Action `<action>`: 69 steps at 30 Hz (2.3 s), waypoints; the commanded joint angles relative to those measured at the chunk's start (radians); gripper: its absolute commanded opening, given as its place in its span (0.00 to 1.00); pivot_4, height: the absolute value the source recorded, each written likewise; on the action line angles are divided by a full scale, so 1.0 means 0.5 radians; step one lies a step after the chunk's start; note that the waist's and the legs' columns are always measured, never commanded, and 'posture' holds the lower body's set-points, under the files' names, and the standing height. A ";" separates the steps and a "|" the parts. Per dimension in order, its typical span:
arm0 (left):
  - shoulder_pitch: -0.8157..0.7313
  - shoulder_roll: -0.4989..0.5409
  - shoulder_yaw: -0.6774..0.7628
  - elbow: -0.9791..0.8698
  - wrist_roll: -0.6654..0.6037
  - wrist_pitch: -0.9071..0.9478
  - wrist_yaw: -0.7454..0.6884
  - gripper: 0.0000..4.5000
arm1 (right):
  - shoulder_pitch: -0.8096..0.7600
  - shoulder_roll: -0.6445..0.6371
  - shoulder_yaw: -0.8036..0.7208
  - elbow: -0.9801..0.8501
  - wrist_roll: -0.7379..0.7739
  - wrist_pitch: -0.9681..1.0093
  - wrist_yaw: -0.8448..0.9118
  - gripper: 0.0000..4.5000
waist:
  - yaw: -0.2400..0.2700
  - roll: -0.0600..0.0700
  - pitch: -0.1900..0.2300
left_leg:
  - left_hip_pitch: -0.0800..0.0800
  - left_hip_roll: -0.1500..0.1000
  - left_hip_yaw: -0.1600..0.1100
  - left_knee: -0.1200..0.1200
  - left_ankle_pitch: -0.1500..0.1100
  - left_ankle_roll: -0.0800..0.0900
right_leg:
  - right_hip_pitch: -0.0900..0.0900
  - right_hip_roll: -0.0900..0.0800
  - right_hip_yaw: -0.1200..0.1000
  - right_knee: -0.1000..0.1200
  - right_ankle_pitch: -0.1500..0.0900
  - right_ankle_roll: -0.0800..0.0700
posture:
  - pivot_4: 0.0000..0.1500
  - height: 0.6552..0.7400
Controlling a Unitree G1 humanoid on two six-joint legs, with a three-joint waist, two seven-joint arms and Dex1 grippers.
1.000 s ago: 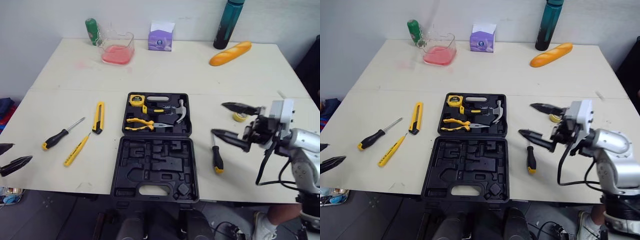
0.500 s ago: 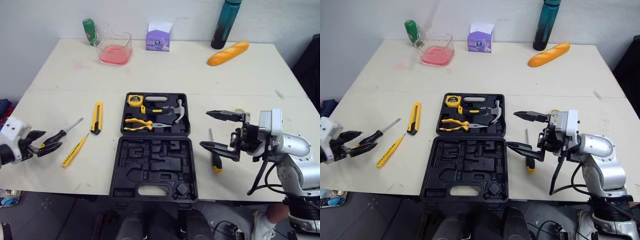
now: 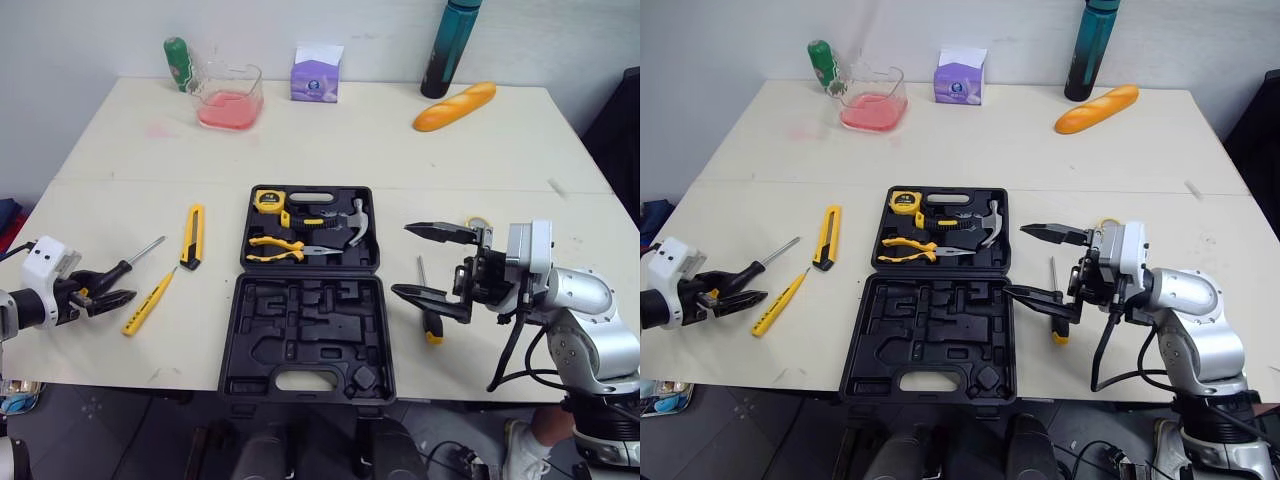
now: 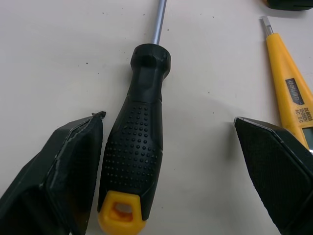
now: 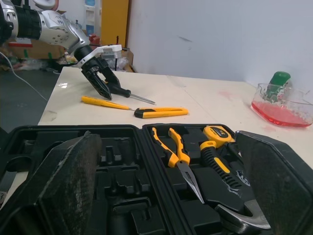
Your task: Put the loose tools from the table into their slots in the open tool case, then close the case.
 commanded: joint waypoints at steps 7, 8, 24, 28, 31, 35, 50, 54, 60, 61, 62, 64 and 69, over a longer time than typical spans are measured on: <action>0.040 0.035 -0.017 -0.016 0.042 -0.042 -0.014 0.41 | -0.010 -0.059 -0.025 -0.110 0.029 0.039 -0.024 1.00 | 0.003 0.000 0.000 | 0.000 0.000 0.000 0.000 0.000 0.000 | 0.000 0.000 0.000 0.000 0.000 0.000 | 1.00 1.00; 0.051 0.038 -0.009 -0.017 0.042 -0.044 -0.010 0.31 | -0.007 -0.065 -0.022 -0.113 0.038 0.045 -0.010 1.00 | 0.002 0.000 0.000 | 0.000 0.000 0.000 0.000 0.000 0.000 | 0.000 0.000 0.000 0.000 0.000 0.000 | 1.00 1.00; 0.292 0.026 0.409 -0.786 -0.244 -0.240 -0.014 0.24 | 0.057 -0.320 -0.174 -0.030 0.107 0.168 0.173 1.00 | 0.019 -0.005 0.002 | -0.002 0.000 -0.001 0.004 -0.003 0.002 | 0.000 -0.002 0.000 -0.001 0.000 0.000 | 1.00 1.00; 0.308 -0.021 0.368 -1.156 -0.393 -0.166 -0.095 0.24 | 0.145 -0.405 -0.242 -0.037 0.146 0.246 0.202 1.00 | 0.048 -0.005 0.002 | -0.003 0.001 -0.001 0.007 -0.006 0.003 | 0.003 -0.002 -0.001 -0.004 0.000 0.000 | 1.00 1.00; 0.195 -0.053 0.236 -1.359 -0.491 -0.046 -0.121 0.24 | 0.188 -0.399 -0.289 0.014 0.098 0.193 0.179 1.00 | 0.060 -0.005 0.002 | -0.003 0.001 -0.002 0.008 -0.006 0.003 | 0.004 -0.001 -0.001 -0.004 0.000 0.000 | 1.00 1.00; 0.027 -0.051 -0.042 -1.619 -0.539 0.121 -0.186 0.24 | 0.221 -0.396 -0.334 0.102 0.026 0.106 0.166 1.00 | 0.062 -0.005 0.002 | -0.002 0.001 -0.002 0.012 -0.007 0.003 | 0.007 -0.001 -0.001 -0.003 0.001 0.001 | 1.00 1.00; -0.712 -0.090 -1.002 -1.655 0.061 0.179 -0.461 0.24 | 0.353 -0.357 -0.338 0.096 -0.044 0.061 0.121 1.00 | 0.087 -0.004 0.004 | -0.004 0.008 -0.001 0.017 -0.009 0.001 | 0.008 0.011 0.000 -0.007 0.001 0.000 | 1.00 1.00; -0.840 -0.143 -1.139 -1.608 0.154 0.187 -0.547 0.24 | 0.354 -0.341 -0.317 0.113 -0.059 0.034 0.125 1.00 | 0.096 -0.004 0.004 | -0.004 0.008 0.000 0.018 -0.009 0.001 | 0.009 0.012 0.000 -0.007 0.001 0.000 | 1.00 1.00; -0.872 -0.280 -1.278 -1.573 0.348 0.196 -0.467 0.24 | 0.372 -0.283 -0.305 0.072 -0.019 0.017 0.134 1.00 | 0.102 -0.004 0.004 | -0.004 0.008 -0.001 0.019 -0.009 0.001 | 0.009 0.012 -0.001 -0.008 0.001 0.000 | 1.00 1.00; -0.863 -0.293 -1.292 -1.587 0.364 0.195 -0.470 0.24 | 0.378 -0.278 -0.302 0.067 -0.027 0.015 0.131 1.00 | 0.102 -0.004 0.004 | -0.004 0.008 -0.001 0.019 -0.009 0.002 | 0.009 0.012 -0.001 -0.008 0.001 0.000 | 1.00 1.00; -0.855 -0.301 -1.298 -1.599 0.375 0.195 -0.478 0.24 | 0.382 -0.277 -0.300 0.067 -0.038 0.012 0.128 1.00 | 0.101 -0.004 0.004 | -0.005 0.008 -0.001 0.019 -0.009 0.002 | 0.009 0.012 -0.001 -0.008 0.001 0.000 | 1.00 1.00; -0.857 -0.322 -1.301 -1.601 0.393 0.183 -0.476 0.24 | 0.390 -0.272 -0.294 0.070 -0.054 0.001 0.128 1.00 | 0.100 -0.004 0.004 | -0.004 0.008 -0.001 0.019 -0.009 0.002 | 0.009 0.012 0.000 -0.008 0.001 0.000 | 1.00 1.00; -0.893 -0.388 -1.338 -1.526 0.467 0.152 -0.465 0.24 | 0.391 -0.256 -0.278 0.065 -0.062 -0.007 0.117 1.00 | 0.102 -0.004 0.004 | -0.004 0.009 -0.002 0.020 -0.009 0.002 | 0.010 0.012 -0.001 -0.008 0.001 0.000 | 1.00 1.00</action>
